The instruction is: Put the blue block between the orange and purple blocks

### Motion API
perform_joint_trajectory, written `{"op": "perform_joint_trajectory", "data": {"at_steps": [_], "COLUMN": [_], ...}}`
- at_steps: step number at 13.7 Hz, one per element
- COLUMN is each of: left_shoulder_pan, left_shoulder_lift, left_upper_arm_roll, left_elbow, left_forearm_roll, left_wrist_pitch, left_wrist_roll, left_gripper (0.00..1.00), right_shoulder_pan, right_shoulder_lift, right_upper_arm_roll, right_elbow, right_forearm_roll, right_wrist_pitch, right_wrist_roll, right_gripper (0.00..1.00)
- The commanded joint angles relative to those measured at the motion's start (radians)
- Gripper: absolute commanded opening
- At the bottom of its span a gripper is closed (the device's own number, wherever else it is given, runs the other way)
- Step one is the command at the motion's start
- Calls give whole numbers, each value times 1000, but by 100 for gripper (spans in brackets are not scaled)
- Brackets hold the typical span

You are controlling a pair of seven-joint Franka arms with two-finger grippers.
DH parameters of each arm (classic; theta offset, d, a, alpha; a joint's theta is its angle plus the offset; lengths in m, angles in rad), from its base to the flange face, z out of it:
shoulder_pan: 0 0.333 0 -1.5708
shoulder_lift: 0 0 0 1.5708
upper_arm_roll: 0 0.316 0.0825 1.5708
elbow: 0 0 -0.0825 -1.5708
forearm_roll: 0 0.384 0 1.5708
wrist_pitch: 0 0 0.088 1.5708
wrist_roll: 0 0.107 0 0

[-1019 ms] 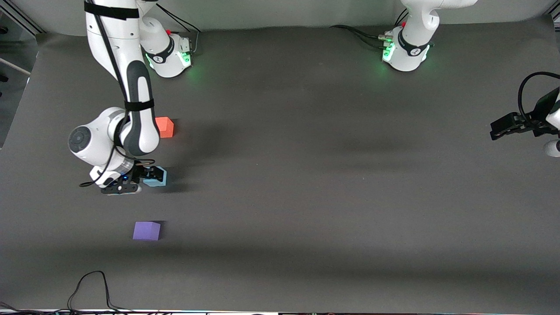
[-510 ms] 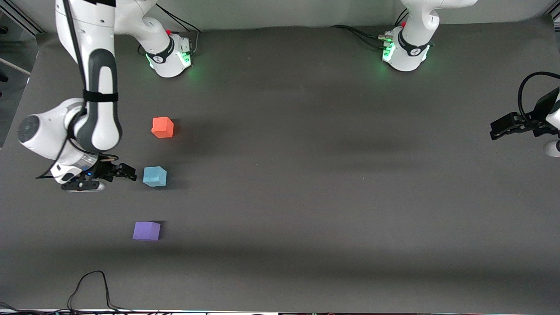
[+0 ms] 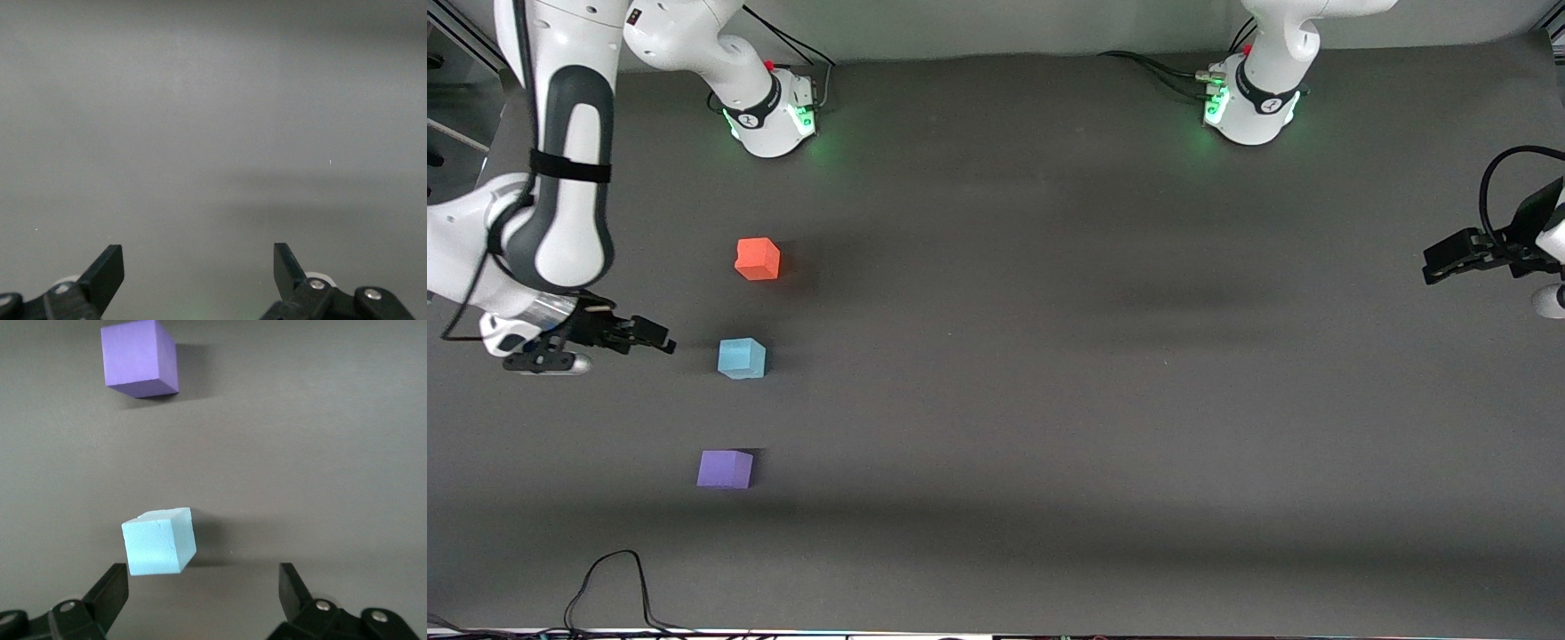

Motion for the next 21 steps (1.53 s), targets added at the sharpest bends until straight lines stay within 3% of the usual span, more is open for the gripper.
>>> {"op": "perform_joint_trajectory", "data": {"at_steps": [1,3,5,8,12,15,16,21], "left_shoulder_pan": [-7,-7,-7,-7,-7,-5,-5,-5], "left_shoulder_lift": [9,9,8,9,8,9,9,8], "left_upper_arm_roll": [5,7,7,7,7,7,7,7], "left_elbow": [25,25,25,25,25,25,25,25], "left_forearm_roll": [-9,-9,-9,-9,-9,-9,-9,-9], "left_wrist_pitch": [-22,-22,-22,-22,-22,-22,-22,-22], "left_wrist_roll": [18,18,18,18,18,18,18,18], "left_gripper": [100,100,100,100,100,100,100,100], "right_shoulder_pan": [96,88,14,-239,-433,-592,-643,-812], "right_shoulder_lift": [-51,-150,-225,-264,-305,-388,-410,-541], "right_upper_arm_roll": [-91,-71,8,282,491,747,818,1082], "right_elbow": [2,70,174,338,478,482,468,327], "right_forearm_roll": [-39,-187,-330,-413,-468,-640,-660,-744], "right_wrist_pitch": [-30,-69,-157,-314,-450,-464,-468,-471], "right_wrist_roll": [102,306,461,576,609,748,761,857], "right_gripper": [100,100,100,100,100,100,100,100]}}
